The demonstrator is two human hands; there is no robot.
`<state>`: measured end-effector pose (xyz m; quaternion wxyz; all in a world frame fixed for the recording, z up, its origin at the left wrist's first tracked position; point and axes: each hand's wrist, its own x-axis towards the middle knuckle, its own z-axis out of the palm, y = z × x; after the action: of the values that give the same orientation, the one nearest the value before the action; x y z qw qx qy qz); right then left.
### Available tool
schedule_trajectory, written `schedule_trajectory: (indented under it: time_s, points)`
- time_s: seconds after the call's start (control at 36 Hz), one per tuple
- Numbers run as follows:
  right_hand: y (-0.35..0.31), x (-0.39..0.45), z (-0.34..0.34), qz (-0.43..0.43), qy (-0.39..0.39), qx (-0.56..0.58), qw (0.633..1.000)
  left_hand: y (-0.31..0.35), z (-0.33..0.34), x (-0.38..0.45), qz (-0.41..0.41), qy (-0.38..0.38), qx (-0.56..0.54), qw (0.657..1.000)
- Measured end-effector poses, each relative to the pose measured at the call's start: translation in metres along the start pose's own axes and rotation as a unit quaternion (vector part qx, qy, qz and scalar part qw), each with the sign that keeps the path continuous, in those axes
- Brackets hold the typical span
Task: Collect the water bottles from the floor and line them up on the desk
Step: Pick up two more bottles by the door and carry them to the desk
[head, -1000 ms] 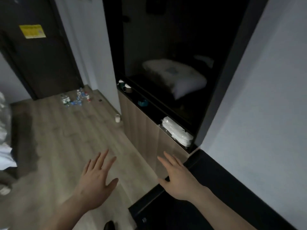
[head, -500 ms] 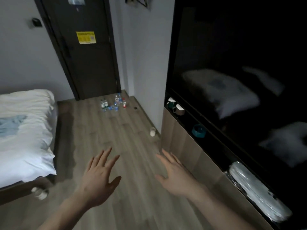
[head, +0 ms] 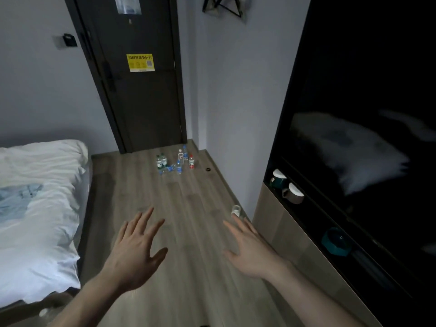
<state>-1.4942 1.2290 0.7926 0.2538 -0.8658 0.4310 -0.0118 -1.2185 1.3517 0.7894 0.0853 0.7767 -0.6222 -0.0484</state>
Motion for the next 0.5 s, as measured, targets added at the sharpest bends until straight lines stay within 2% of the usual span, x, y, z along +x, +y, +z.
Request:
schedule_trajectory:
  time_s: [0.19, 0.5]
  points:
    - [-0.004, 0.139, -0.030, -0.013, -0.005, -0.006, 1.000, -0.051, -0.016, 0.120, -0.008, 0.008, -0.001, 1.000]
    - [-0.072, 0.346, -0.054, -0.058, -0.035, -0.046, 0.997, -0.178, -0.027, 0.245, -0.067, 0.027, -0.036, 0.997]
